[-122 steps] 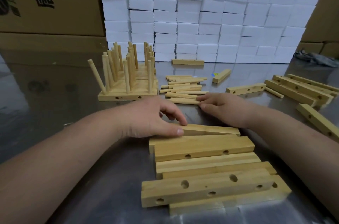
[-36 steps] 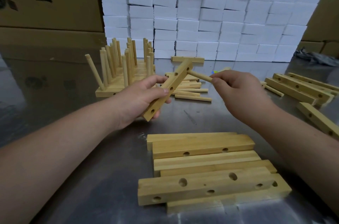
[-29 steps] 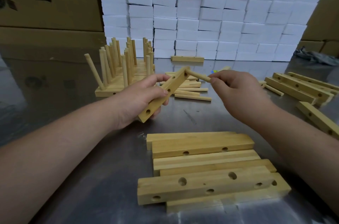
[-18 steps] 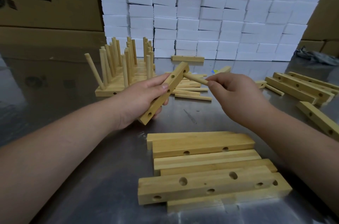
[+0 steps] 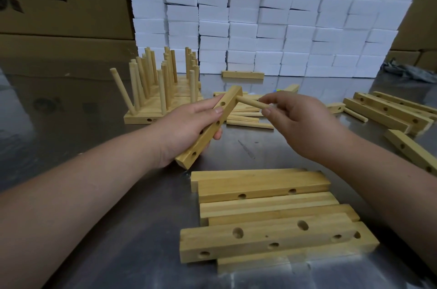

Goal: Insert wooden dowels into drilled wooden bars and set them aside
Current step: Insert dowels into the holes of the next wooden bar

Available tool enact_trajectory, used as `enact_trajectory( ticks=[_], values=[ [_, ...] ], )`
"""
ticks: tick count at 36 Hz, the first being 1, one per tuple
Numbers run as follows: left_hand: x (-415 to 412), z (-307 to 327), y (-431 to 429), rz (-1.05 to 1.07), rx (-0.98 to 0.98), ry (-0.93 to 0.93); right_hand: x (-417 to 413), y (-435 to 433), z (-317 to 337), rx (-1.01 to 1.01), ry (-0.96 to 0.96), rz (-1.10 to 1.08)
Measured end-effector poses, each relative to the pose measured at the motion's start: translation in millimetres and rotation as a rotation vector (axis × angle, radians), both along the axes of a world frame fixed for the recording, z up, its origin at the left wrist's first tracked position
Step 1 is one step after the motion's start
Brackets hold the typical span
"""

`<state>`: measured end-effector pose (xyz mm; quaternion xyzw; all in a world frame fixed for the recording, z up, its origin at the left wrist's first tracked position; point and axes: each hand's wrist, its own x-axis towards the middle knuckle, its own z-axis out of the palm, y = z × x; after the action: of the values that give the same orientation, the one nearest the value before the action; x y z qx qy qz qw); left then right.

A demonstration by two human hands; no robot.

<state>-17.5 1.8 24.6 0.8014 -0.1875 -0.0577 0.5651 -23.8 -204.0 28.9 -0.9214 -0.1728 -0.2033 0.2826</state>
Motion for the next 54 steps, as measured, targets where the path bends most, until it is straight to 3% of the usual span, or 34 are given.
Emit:
enact_trajectory(
  ticks=[7, 10, 16, 23, 26, 29, 38, 41, 45, 49, 54],
  values=[
    [0.6, 1.3, 1.0, -0.012, 0.079, -0.044, -4.3, 3.5, 2.9, -0.295, -0.128, -0.060],
    [-0.4, 2.8, 0.3, 0.001, 0.092, -0.055, -4.9, 4.6, 3.0, -0.305, -0.153, -0.058],
    [-2.6, 6.0, -3.0, -0.005, 0.128, -0.117, -6.7, 5.3, 2.0, -0.029, -0.104, -0.027],
    [-6.5, 10.9, -7.1, 0.026, 0.166, -0.244, 2.3, 5.7, 1.5, 0.680, 0.337, 0.097],
    [-6.9, 9.2, -8.6, 0.042, 0.161, -0.219, 6.3, 6.9, 1.2, 0.707, 0.369, 0.098],
    [-6.9, 7.2, -8.1, 0.014, 0.024, -0.110, 10.2, 5.4, 1.4, 0.653, 0.326, 0.084],
    [4.3, -0.9, -1.4, 0.094, -0.327, 0.100, 24.2, -2.7, 1.5, 1.076, 0.508, 0.209],
    [6.1, -3.3, -3.7, 0.062, -0.429, 0.165, 33.9, -9.0, -5.0, 0.959, 0.462, 0.088],
    [7.5, -5.6, -5.5, 0.051, -0.489, 0.242, 39.8, -18.3, -16.1, 0.408, 0.200, -0.140],
    [8.8, -6.8, -7.1, 0.053, -0.476, 0.270, 36.9, -19.3, -22.1, -0.049, 0.224, -0.132],
    [9.2, -8.6, -8.0, 0.050, -0.441, 0.265, 36.1, -12.9, -20.1, -0.238, 0.222, -0.152]
  ],
)
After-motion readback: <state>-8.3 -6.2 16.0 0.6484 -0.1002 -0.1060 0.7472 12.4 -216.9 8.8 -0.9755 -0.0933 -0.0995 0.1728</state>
